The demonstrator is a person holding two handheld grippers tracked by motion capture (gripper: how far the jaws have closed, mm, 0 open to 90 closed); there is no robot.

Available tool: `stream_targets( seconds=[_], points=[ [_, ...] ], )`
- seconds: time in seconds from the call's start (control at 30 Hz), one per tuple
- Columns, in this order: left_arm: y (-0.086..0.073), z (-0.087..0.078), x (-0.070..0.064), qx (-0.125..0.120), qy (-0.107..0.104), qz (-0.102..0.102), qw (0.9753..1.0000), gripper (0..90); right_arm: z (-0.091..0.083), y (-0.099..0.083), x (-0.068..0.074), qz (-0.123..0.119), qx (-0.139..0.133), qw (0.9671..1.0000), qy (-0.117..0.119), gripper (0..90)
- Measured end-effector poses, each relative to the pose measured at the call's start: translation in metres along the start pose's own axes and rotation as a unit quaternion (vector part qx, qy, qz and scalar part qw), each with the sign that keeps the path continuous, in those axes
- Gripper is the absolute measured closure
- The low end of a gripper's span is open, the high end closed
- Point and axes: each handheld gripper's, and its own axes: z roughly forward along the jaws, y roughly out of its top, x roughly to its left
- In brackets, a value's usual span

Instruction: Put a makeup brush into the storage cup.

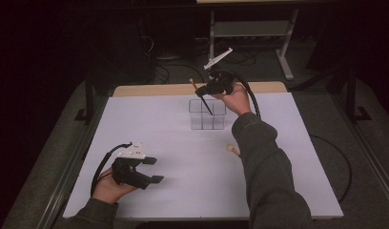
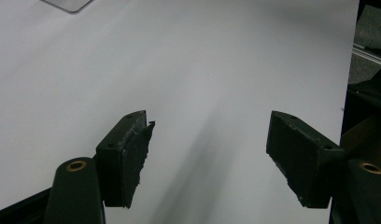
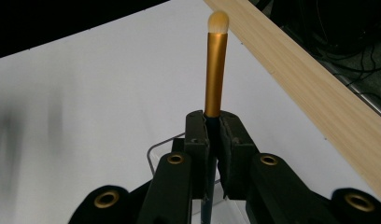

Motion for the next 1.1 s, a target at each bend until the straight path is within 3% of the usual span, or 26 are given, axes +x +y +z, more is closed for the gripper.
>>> stream_targets(
  seconds=[0.47, 0.53, 0.83, 1.1],
  points=[
    [0.0, 0.003, 0.0, 0.003, -0.002, 0.0, 1.0, 29.1, 0.006, -0.015, 0.0, 0.005, 0.003, 1.0, -0.001, 81.9],
    [0.0, 0.003, 0.0, 0.003, -0.004, -0.002, 1.0, 29.0, 0.006, -0.016, 0.001, 0.015, 0.002, 0.9999, 0.002, 81.8],
    [0.001, 0.004, 0.0, 0.003, -0.006, 0.002, 1.0, 29.1, 0.007, -0.019, 0.001, 0.006, 0.004, 1.0, -0.005, 81.8],
    [0.0, 0.006, 0.0, 0.004, -0.008, -0.001, 1.0, 29.1, 0.008, -0.026, 0.001, 0.015, 0.009, 0.9998, -0.006, 81.7]
  ],
)
